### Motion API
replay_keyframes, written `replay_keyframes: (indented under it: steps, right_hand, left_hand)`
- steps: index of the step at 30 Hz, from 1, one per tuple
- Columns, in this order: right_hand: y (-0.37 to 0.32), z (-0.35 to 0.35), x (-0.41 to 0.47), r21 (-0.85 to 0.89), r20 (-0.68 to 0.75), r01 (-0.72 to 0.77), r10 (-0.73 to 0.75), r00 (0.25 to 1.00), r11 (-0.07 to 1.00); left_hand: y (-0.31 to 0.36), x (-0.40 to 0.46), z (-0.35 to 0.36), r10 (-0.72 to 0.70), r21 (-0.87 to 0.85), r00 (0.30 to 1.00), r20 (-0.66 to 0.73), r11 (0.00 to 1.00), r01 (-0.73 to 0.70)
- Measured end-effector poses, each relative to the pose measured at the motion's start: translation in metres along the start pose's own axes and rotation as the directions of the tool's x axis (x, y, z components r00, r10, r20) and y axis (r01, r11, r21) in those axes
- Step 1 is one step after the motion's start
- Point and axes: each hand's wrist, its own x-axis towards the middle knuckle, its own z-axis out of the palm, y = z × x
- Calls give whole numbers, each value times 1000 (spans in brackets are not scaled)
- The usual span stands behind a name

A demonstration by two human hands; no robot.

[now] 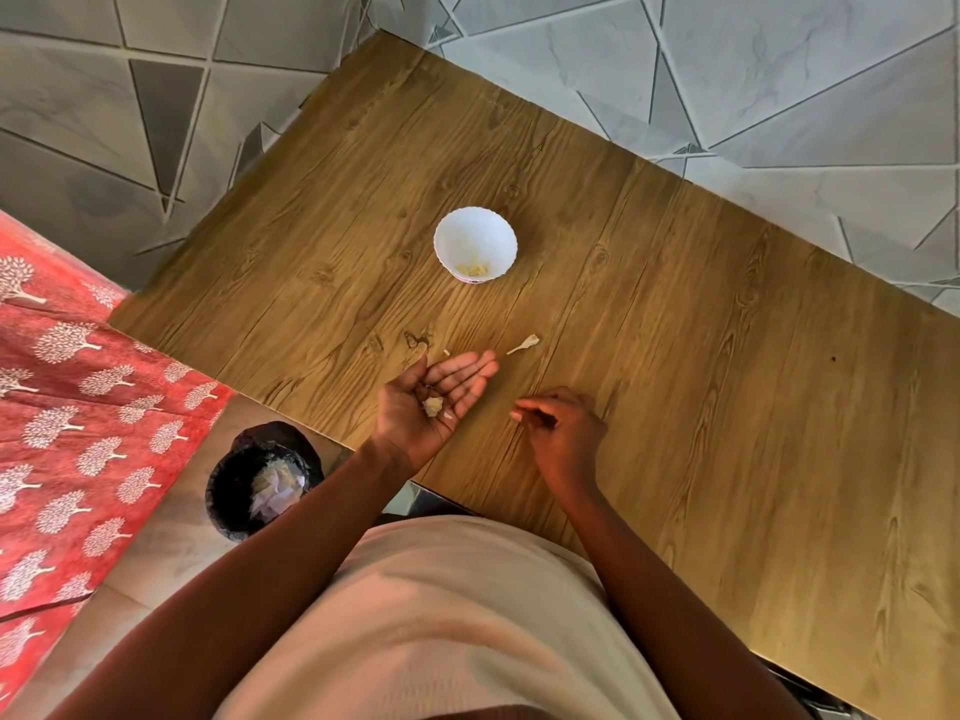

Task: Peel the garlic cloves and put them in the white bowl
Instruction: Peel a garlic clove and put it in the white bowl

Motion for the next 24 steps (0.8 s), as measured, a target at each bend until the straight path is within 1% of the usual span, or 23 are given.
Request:
replay_keyframes:
  steps: [6, 10, 12, 13, 14, 16, 18, 20, 24]
  right_hand:
    - [7, 10, 0, -58, 2, 65, -65, 998, 996]
    - [1, 9, -1, -239, -4, 119, -124, 992, 964]
    - [1, 11, 0, -313, 55, 138, -127, 990, 940]
    - [2, 12, 1, -318, 78, 135, -116, 990, 938]
    - [3, 12, 4, -279, 98, 124, -100, 990, 952]
    - [1, 8, 8, -70, 94, 56, -49, 994, 996]
    - [-5, -1, 10, 115, 73, -2, -7, 997, 993]
    - [-19, -7, 9, 214, 92, 40, -61, 994, 976]
    - [-51, 0, 0, 300, 193, 167, -232, 954, 939]
  left_hand:
    - [3, 0, 0, 1, 14, 1000, -4, 1000, -1]
    - [2, 0, 1, -2, 10, 1000, -21, 1000, 2]
    - [-1, -1, 3, 9, 9, 999, -31, 1000, -9]
    - [-3, -2, 3, 17, 5, 999, -38, 1000, -17]
    - [-4, -3, 4, 26, 0, 999, -45, 1000, -26]
    - [-6, -4, 6, 47, -17, 997, -58, 999, -48]
    - [-8, -5, 9, 68, -32, 995, -73, 997, -70]
    - [-12, -7, 13, 89, -39, 993, -79, 995, -92]
    - [-18, -13, 17, 180, -95, 980, -80, 978, -187]
